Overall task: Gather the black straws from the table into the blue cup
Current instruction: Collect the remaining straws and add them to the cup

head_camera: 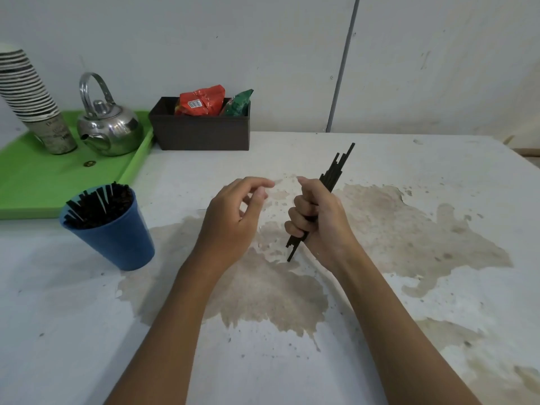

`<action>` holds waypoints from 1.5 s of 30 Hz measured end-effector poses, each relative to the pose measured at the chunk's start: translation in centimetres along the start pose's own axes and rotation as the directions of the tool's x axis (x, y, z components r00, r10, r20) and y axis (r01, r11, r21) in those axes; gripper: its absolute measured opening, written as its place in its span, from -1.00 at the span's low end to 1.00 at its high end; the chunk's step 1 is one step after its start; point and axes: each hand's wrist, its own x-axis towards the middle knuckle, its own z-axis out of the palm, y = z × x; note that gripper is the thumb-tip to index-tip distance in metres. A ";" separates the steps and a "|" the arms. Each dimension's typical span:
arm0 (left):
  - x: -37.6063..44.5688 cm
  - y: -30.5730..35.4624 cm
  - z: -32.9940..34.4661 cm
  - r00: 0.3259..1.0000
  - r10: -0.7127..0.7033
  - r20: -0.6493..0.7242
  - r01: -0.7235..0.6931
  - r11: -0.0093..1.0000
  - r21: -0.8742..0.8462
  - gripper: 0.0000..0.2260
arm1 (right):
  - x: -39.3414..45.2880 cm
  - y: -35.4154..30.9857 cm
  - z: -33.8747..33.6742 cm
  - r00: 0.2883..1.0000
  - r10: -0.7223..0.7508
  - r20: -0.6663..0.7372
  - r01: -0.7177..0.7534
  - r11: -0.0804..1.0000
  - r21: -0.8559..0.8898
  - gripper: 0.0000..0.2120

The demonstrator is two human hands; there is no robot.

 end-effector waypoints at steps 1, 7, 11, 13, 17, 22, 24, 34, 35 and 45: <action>0.1 0.4 0.0 1.000 -0.008 -0.009 0.007 0.999 -0.043 -0.79 | -0.1 0.0 0.2 1.000 -0.007 -0.003 0.007 1.000 -0.030 -0.53; 3.1 4.6 -0.8 0.985 0.087 0.151 -0.058 0.982 -0.181 -0.65 | -0.3 0.3 0.6 1.000 0.008 0.022 -0.005 0.993 -0.115 -0.57; 5.5 6.5 -1.0 0.931 0.168 0.325 -0.097 0.970 -0.224 -0.56 | -0.2 0.6 0.7 0.997 0.055 0.047 -0.049 0.991 -0.124 -0.55; 6.3 6.6 -0.8 0.906 0.120 0.406 -0.003 0.961 -0.278 -0.59 | -0.2 0.7 0.6 0.995 0.087 0.050 -0.080 0.988 -0.130 -0.54; 6.4 6.0 -0.1 0.889 0.029 0.457 0.111 0.954 -0.278 -0.58 | -0.1 0.7 0.5 0.993 0.108 0.047 -0.101 0.987 -0.126 -0.54; 6.1 5.1 0.4 0.913 0.028 0.407 0.085 0.963 -0.257 -0.54 | 0.2 0.8 0.4 0.994 0.106 0.041 -0.099 0.986 -0.131 -0.52; 6.1 4.9 0.5 0.914 0.015 0.406 0.086 0.970 -0.228 -0.53 | 0.2 0.9 0.4 0.993 0.109 0.039 -0.103 0.987 -0.124 -0.52; 4.7 3.9 1.1 0.918 0.004 0.397 0.083 0.976 -0.203 -0.62 | 0.5 0.7 0.1 0.993 0.118 -0.008 -0.118 0.991 -0.067 -0.55; 4.7 3.8 1.1 0.921 0.014 0.388 0.071 0.977 -0.203 -0.62 | 0.6 0.7 0.1 0.993 0.117 -0.009 -0.117 0.991 -0.068 -0.55; 3.8 3.7 1.5 0.934 0.053 0.353 0.015 0.982 -0.186 -0.60 | 0.7 1.1 0.0 0.992 0.119 -0.026 -0.121 0.990 -0.077 -0.60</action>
